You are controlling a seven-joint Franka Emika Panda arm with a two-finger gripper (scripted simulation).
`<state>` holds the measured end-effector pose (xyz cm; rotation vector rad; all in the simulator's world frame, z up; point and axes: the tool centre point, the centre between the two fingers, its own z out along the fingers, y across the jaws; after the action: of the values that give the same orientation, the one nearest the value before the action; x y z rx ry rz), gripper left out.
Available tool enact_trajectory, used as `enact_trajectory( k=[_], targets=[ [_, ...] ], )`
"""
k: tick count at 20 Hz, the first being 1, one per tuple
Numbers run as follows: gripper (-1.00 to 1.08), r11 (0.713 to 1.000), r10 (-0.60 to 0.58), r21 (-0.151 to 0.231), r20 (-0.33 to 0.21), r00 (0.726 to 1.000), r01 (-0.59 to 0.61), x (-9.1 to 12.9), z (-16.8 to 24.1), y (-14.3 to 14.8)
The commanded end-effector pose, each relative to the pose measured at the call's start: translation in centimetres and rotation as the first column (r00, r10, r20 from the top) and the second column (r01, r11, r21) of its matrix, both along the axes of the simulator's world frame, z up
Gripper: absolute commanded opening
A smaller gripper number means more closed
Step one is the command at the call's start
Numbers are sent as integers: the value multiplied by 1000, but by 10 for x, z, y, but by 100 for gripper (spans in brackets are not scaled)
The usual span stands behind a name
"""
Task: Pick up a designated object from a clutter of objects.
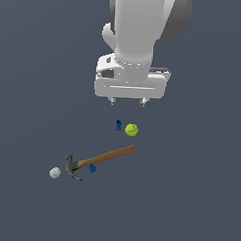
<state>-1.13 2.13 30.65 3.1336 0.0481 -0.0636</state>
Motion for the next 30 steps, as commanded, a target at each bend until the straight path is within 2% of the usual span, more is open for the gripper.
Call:
enact_trajectory(
  k=[1, 10, 19, 30],
  targets=[
    [100, 1000, 0, 0, 0, 1000, 0, 0, 0, 0],
    [100, 998, 64, -4, 7, 998, -64, 6, 0, 14],
    [100, 998, 64, -4, 8, 998, -63, 6, -3, 13],
    [100, 999, 40, -1, 14, 999, -40, -4, -48, 5]
  ],
)
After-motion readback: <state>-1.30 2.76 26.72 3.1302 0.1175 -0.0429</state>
